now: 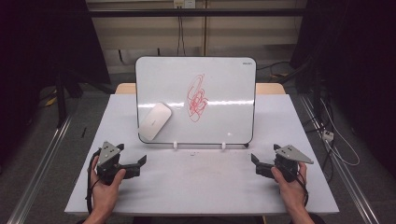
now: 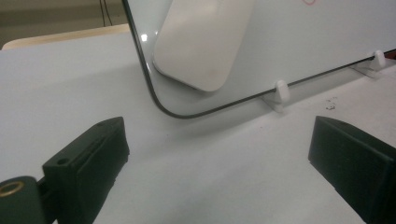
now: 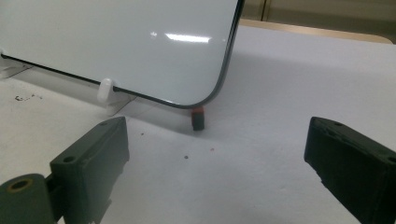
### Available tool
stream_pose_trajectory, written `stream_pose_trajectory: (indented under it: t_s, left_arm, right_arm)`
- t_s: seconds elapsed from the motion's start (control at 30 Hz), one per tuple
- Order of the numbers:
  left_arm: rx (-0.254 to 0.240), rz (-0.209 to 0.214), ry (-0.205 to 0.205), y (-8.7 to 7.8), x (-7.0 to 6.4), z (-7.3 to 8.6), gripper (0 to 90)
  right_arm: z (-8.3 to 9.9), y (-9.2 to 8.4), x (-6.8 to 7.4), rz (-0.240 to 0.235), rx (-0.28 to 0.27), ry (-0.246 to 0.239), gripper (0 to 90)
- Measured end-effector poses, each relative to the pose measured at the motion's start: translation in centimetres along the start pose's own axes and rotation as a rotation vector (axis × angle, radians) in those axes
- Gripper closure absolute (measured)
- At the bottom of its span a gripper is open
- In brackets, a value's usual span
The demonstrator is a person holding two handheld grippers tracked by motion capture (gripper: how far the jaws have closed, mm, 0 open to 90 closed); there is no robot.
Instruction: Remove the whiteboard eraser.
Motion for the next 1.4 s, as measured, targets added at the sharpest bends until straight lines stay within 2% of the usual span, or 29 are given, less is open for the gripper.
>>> stream_pose_trajectory:
  t_s: [0.2, 0.33, 0.4, 0.5, 0.63, 0.77, 0.87, 1.1, 1.23, 1.3, 1.4]
  left_arm:
    - [0.017, 0.002, 0.008, 0.2, -0.2, 0.1, 4.8]
    - [0.029, -0.008, -0.002, 0.2, 0.0, 0.3, 6.1]
    - [0.038, 0.009, -0.009, 0.4, 0.0, 0.3, 6.6]
    - [0.055, 0.013, 0.011, 0.4, 0.2, 0.3, 6.8]
    - [0.057, 0.009, -0.015, 0.3, 0.5, -0.2, 7.0]
    - [0.054, 0.019, -0.02, 0.3, 0.7, -1.1, 7.0]
    - [0.048, 0.022, 0.001, 0.6, 0.7, -1.9, 7.0]
    - [0.076, 0.047, 0.054, 1.5, -0.3, -2.8, 6.5]
    - [0.088, 0.061, 0.068, 2.1, -0.7, -3.3, 7.5]
    - [0.093, 0.05, 0.095, 2.4, -0.7, -3.8, 8.7]
    - [0.094, 0.054, 0.108, 2.8, -0.8, -4.1, 10.8]
  right_arm:
    - [0.1, 0.0, -0.1, -0.005, 0.002, 0.007, 6.5]
    - [0.1, 0.1, -0.1, -0.004, 0.003, 0.013, 6.5]
    - [0.1, 0.1, -0.2, -0.004, 0.005, 0.01, 6.5]
    - [0.1, 0.0, -0.1, -0.005, 0.005, 0.008, 6.3]
    - [0.0, 0.0, -0.2, -0.003, 0.003, 0.009, 6.2]
    - [0.1, 0.1, 0.0, -0.007, 0.007, 0.007, 6.2]
    - [0.1, 0.1, 0.0, -0.014, 0.006, 0.005, 6.2]
    - [0.1, 0.2, 0.0, -0.013, 0.007, 0.006, 6.2]
    - [0.1, 0.2, 0.0, -0.012, 0.008, 0.004, 6.2]
    - [0.1, 0.3, 0.0, -0.012, 0.011, 0.004, 6.3]
    - [0.1, 0.3, 0.0, -0.011, 0.01, 0.004, 6.3]
Point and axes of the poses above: each handheld gripper's, and its own axes: y roughly forward along the jaws, z roughly out of its underside, x roughly to its left, the point moved 10 cm from there along y, roughly forward along the jaws, and after that the axes turned 8 degrees about -x, right-handed, at the moved point
